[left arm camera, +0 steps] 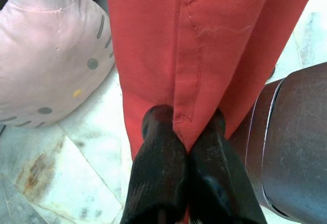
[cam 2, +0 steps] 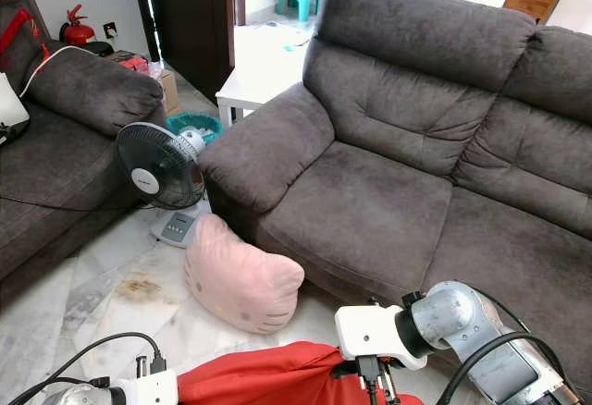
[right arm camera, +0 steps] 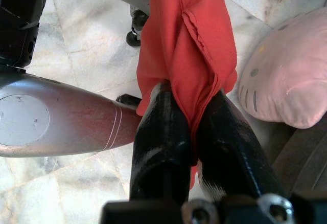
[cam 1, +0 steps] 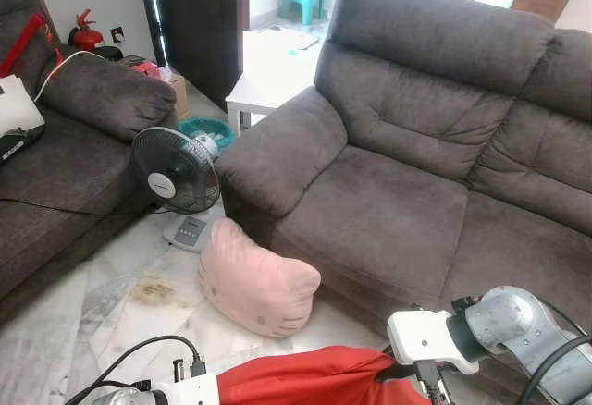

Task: Move the pillow to the sofa from floor

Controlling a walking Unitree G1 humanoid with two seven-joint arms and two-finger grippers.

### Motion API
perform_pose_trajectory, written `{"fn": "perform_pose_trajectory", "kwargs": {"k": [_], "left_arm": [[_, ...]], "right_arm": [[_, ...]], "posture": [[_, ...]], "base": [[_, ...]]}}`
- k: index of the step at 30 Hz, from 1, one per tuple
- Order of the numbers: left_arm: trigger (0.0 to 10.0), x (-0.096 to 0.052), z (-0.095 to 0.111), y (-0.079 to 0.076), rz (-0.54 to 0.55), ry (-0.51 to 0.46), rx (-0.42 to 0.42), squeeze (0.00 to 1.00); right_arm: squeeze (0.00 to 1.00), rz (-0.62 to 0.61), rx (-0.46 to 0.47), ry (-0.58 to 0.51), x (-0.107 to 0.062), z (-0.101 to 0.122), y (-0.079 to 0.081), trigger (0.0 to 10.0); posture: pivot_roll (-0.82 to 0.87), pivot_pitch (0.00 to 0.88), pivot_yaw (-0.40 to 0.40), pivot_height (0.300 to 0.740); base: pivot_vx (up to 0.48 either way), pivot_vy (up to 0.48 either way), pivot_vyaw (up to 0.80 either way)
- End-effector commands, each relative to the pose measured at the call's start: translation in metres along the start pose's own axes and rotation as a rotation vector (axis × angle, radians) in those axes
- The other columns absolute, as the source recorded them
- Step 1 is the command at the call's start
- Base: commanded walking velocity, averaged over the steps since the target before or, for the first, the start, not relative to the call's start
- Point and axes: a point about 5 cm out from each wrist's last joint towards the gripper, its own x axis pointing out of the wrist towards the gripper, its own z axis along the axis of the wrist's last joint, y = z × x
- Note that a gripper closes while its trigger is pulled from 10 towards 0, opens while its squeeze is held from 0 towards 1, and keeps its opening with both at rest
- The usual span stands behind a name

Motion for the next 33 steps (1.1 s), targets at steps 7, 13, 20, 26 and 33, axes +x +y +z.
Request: {"fn": "perform_pose_trajectory", "kwargs": {"k": [7, 13, 20, 26, 33], "left_arm": [[0.4, -0.005, 0.027, 0.045, 0.366, -0.156, 0.023, 0.0], [10.0, -0.03, 0.072, 0.101, 0.732, -0.405, -0.004, 0.0], [10.0, -0.057, 0.122, 0.13, 1.005, -0.649, -0.116, 0.0], [10.0, -0.063, 0.138, 0.138, 1.125, -0.736, -0.247, 0.0], [10.0, -0.064, 0.139, 0.142, 1.267, -0.687, -0.42, 0.0]], "right_arm": [[0.0, -0.145, 0.028, -0.185, 0.001, 0.004, -0.013, 10.0], [0.0, -0.474, 0.191, -0.418, 0.004, -0.005, -0.036, 10.0], [0.0, -0.876, 0.438, -0.526, 0.002, -0.023, -0.056, 10.0], [0.0, -1.005, 0.484, -0.478, 0.008, -0.035, -0.06, 10.0], [0.0, -1.373, 0.703, -0.63, -0.008, -0.044, -0.071, 10.0]], "posture": [[0.1, 0.0, -0.103, 0.74], [0.1, 0.0, -0.107, 0.74], [0.11, 0.002, -0.104, 0.74], [0.11, 0.001, -0.102, 0.74], [0.13, 0.0, -0.104, 0.74]], "base": [[0.0, 0.0, 0.0], [0.0, 0.0, 0.0], [0.0, 0.0, 0.0], [0.0, 0.0, 0.0], [0.0, 0.0, 0.0]]}}
